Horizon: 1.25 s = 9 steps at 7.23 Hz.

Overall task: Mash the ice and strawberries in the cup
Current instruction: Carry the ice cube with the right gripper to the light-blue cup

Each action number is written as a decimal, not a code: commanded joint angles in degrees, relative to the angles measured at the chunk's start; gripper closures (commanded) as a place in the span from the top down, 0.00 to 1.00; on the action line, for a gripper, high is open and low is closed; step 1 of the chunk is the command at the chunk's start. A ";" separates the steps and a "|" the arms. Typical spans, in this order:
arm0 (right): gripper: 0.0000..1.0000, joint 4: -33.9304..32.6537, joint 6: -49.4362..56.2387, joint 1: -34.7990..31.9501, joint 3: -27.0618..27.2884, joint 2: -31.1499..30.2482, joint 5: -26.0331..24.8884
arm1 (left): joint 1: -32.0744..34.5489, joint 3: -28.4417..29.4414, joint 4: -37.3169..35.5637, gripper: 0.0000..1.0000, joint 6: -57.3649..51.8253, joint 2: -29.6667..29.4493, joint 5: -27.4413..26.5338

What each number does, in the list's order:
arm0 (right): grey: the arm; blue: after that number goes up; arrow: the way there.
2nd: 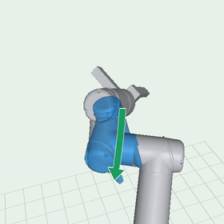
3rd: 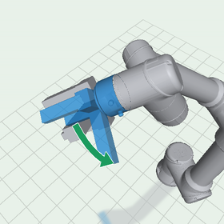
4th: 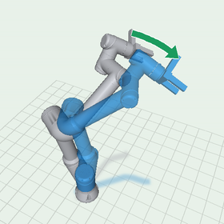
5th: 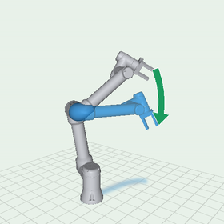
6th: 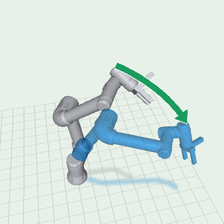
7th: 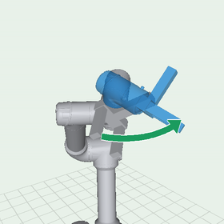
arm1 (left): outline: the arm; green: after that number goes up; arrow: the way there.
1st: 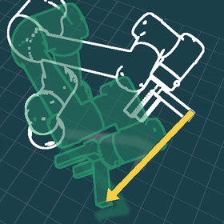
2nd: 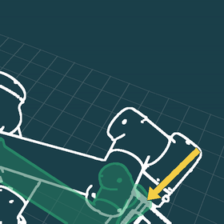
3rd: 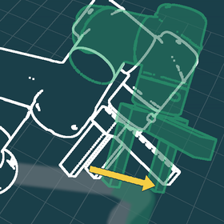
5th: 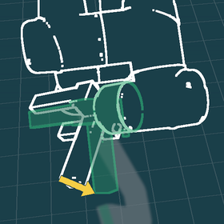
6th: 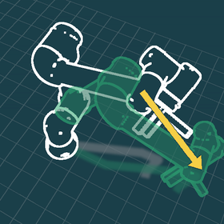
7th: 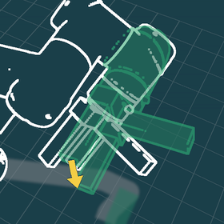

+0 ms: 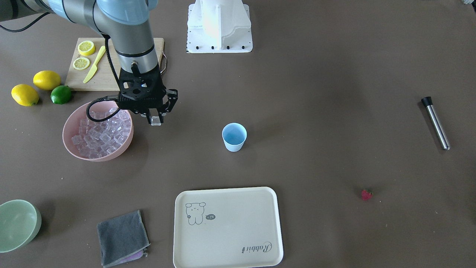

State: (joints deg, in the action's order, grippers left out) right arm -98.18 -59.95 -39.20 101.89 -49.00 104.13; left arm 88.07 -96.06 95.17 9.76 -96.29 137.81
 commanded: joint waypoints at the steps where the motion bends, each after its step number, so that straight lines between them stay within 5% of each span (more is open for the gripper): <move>1: 0.00 27.62 -11.27 4.03 -18.04 5.49 -1.20 | 0.00 0.09 0.01 0.98 0.00 0.14 0.00; 2: 0.00 31.78 -16.11 5.87 -20.74 7.06 -6.95 | 0.00 0.00 0.01 0.98 0.00 0.23 -0.09; 7: 0.02 28.31 -16.60 7.47 -21.12 9.54 -7.80 | 0.00 0.52 -0.07 0.98 0.00 -0.38 -0.26; 9: 0.16 27.87 -17.30 8.70 -20.42 9.45 -7.80 | 0.00 0.53 -0.07 0.98 0.00 -0.39 -0.26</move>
State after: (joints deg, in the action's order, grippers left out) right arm -70.13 -77.02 -31.09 80.99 -39.46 96.32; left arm 88.07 -95.50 95.11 9.75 -96.63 137.53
